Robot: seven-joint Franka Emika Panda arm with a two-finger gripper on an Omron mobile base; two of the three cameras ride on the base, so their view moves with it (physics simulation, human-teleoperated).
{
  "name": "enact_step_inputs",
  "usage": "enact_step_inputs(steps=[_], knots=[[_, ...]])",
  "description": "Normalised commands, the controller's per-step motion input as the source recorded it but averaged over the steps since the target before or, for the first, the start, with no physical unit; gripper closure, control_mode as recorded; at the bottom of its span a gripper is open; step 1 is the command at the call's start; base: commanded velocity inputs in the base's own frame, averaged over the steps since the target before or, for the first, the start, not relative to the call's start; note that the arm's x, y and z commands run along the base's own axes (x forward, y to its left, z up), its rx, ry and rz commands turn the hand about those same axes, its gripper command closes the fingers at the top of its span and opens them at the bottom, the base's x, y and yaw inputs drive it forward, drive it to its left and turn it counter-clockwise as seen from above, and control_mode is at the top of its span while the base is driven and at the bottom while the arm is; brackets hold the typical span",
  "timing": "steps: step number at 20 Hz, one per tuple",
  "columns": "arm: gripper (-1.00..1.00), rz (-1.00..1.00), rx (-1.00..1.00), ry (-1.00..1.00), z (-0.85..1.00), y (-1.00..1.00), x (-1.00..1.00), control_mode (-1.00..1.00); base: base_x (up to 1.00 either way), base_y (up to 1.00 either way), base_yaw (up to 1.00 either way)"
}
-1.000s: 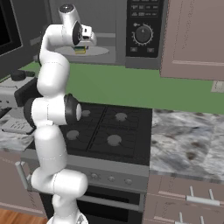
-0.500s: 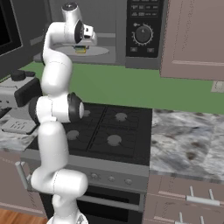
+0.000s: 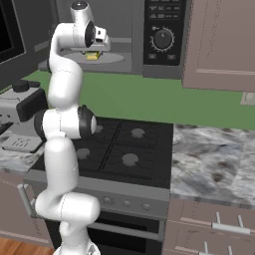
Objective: Place the sponge inside the microwave to prepare for sanitizing.
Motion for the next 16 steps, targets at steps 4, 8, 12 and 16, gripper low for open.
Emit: enact_step_inputs(steps=[4,8,12,16], knots=[[-1.0,0.0,0.0,-0.09,0.1,0.0,-0.25,-1.0,0.0,0.0,0.0],[-1.0,0.0,0.0,-0.16,0.05,0.0,-0.49,-1.0,0.0,0.0,0.0],[-1.0,0.0,0.0,-0.26,-0.03,0.0,-0.72,-1.0,0.0,0.0,0.0],[-1.0,-0.02,-0.02,-0.36,-0.41,-0.01,-0.74,-1.0,0.0,0.0,0.0]])
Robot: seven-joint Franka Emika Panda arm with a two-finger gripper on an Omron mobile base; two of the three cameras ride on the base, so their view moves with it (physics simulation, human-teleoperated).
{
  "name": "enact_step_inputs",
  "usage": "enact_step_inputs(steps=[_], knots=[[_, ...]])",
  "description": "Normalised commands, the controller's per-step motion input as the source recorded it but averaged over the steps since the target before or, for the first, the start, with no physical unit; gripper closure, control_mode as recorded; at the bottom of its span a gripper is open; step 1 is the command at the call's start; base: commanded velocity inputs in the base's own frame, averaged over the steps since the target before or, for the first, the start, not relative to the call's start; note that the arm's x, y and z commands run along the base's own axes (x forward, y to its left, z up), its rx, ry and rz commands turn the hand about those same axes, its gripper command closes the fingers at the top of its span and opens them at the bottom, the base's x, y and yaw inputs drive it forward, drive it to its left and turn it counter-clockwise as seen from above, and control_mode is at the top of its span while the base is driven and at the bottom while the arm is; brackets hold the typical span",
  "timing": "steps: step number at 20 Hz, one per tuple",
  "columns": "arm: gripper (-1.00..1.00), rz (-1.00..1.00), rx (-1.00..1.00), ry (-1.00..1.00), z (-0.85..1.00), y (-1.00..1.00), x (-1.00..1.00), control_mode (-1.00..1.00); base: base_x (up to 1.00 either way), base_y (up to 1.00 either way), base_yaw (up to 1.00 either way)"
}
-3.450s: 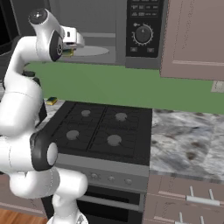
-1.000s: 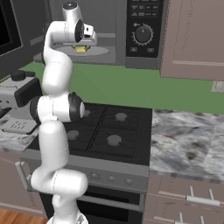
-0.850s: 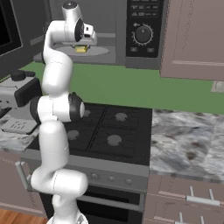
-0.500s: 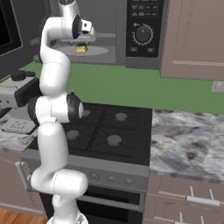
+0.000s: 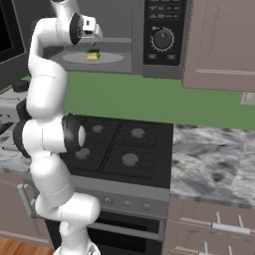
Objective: Place the sponge inside the microwave to prepare for sanitizing.
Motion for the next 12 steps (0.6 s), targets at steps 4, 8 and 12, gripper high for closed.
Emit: enact_step_inputs(steps=[4,8,12], knots=[[-1.0,-0.04,0.0,-0.29,-0.39,-0.1,-0.76,-1.0,0.0,0.0,0.0],[-1.0,-0.06,0.02,-0.14,-0.04,-0.33,-0.84,-1.0,0.0,0.0,0.0],[-1.0,-0.06,0.09,-0.05,0.18,-0.36,-0.89,-1.0,0.0,0.0,0.0]])
